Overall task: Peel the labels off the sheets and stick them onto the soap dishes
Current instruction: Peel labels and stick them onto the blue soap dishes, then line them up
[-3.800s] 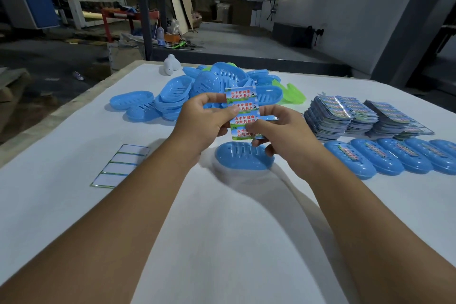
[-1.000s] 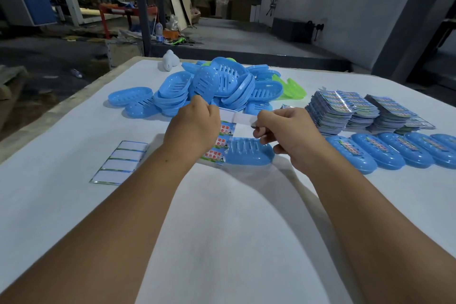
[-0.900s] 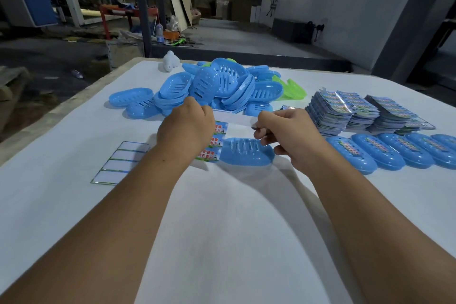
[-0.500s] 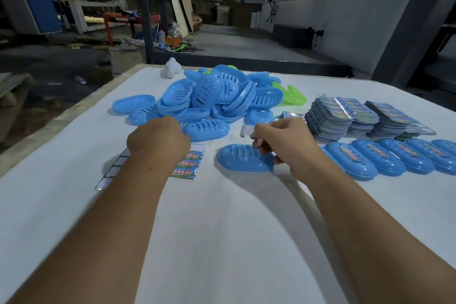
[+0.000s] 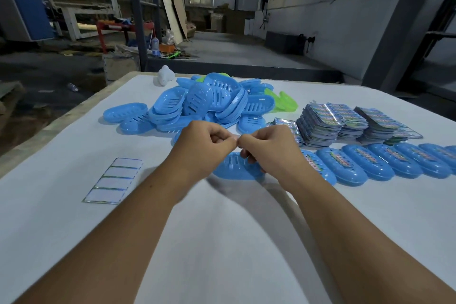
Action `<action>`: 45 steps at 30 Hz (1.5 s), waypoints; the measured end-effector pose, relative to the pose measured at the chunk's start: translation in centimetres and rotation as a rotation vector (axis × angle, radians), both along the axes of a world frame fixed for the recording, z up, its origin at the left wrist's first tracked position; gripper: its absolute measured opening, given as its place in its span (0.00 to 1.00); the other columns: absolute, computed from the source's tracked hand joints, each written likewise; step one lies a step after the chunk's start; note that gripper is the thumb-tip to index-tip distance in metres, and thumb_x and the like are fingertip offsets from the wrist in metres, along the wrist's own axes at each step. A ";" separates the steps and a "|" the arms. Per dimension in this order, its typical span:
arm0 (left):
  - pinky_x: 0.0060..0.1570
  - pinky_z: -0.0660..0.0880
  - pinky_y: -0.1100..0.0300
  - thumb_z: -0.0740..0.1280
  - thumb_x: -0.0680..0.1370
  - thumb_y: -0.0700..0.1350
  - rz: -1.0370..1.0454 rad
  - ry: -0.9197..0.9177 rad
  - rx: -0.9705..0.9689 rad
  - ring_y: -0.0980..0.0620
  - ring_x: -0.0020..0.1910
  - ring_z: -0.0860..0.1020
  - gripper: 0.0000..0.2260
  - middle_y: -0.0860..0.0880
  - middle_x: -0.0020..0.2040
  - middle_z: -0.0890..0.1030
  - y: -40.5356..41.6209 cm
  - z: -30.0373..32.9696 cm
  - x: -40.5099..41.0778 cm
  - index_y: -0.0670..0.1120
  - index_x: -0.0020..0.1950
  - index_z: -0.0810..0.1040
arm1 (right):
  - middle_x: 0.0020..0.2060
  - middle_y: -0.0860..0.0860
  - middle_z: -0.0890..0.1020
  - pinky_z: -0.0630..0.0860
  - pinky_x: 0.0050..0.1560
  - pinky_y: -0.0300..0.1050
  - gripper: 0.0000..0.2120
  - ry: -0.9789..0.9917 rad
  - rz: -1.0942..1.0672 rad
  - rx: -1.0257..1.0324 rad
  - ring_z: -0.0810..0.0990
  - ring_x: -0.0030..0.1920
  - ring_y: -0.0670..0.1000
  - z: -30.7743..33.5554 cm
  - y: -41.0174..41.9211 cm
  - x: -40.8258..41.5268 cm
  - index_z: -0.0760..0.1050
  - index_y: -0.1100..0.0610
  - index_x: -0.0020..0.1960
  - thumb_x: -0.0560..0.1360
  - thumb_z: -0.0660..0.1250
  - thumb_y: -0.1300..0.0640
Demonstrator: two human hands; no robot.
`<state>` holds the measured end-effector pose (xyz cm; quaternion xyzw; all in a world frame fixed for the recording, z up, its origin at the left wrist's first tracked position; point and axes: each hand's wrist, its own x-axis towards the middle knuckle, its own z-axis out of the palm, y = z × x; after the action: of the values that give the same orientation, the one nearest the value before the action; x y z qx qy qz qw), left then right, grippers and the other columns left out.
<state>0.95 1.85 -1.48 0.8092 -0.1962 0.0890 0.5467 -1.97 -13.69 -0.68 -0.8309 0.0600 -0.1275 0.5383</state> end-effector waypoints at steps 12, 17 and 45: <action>0.37 0.75 0.52 0.74 0.74 0.47 0.033 0.000 0.020 0.56 0.31 0.76 0.04 0.47 0.33 0.83 -0.2 -0.8 0.3 0.50 0.40 0.86 | 0.28 0.55 0.84 0.69 0.28 0.41 0.11 -0.030 0.008 -0.061 0.74 0.26 0.47 -0.5 -0.4 0.3 0.83 0.57 0.31 0.70 0.71 0.53; 0.42 0.79 0.54 0.74 0.75 0.48 0.052 0.013 0.017 0.52 0.35 0.82 0.05 0.50 0.34 0.84 -0.1 -0.6 0.3 0.50 0.40 0.86 | 0.30 0.55 0.84 0.68 0.28 0.40 0.12 -0.088 0.047 -0.135 0.74 0.26 0.46 -0.7 -0.6 0.5 0.83 0.56 0.33 0.72 0.69 0.54; 0.29 0.66 0.62 0.73 0.73 0.52 0.129 0.137 0.106 0.55 0.27 0.68 0.14 0.52 0.28 0.73 0.2 -0.9 0.9 0.41 0.40 0.82 | 0.36 0.61 0.84 0.68 0.27 0.42 0.17 0.081 0.040 -0.148 0.73 0.31 0.52 0.3 -2.9 0.2 0.84 0.58 0.33 0.68 0.77 0.45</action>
<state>1.83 2.06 -2.34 0.8520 -0.1102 0.0580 0.5085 -1.81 -16.58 -0.41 -0.8739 0.0555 -0.0873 0.4750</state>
